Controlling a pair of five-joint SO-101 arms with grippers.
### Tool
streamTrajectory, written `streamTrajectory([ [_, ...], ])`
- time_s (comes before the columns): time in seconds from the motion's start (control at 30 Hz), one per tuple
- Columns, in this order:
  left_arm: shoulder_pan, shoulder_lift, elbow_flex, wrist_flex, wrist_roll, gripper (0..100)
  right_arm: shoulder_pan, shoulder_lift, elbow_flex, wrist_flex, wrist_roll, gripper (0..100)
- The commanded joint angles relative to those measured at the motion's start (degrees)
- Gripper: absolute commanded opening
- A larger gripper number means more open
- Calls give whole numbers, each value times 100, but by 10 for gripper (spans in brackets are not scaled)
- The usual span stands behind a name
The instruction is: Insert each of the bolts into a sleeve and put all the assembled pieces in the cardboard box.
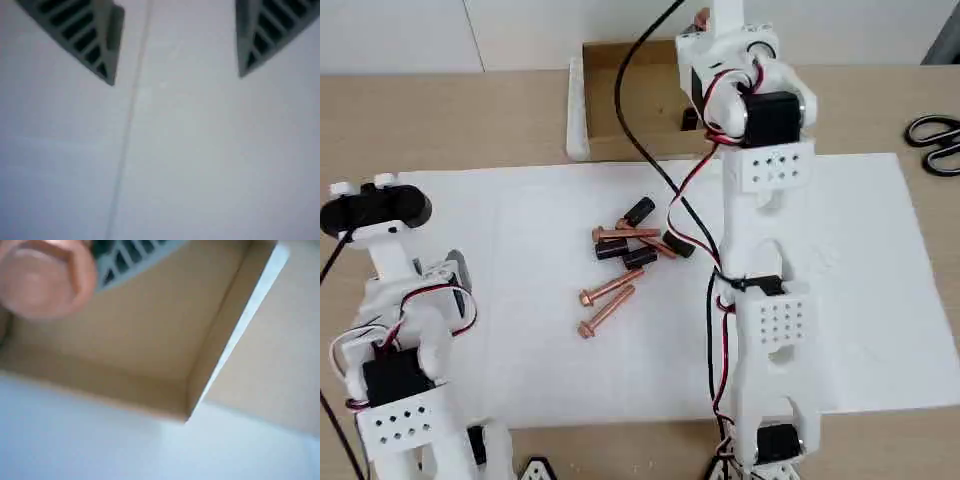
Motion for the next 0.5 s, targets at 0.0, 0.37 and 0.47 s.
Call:
streamTrajectory([
  [0.0, 9, -88, -242, 105, -62, 155, -180, -1200, -396, 1279, 44, 119],
  [0.37, 9, -88, -242, 475, -62, 155, -233, -3538, -387, 1490, 62, 118],
  [0.47, 9, -88, -233, 633, -62, 155, -233, -4145, -369, 1508, 62, 118],
])
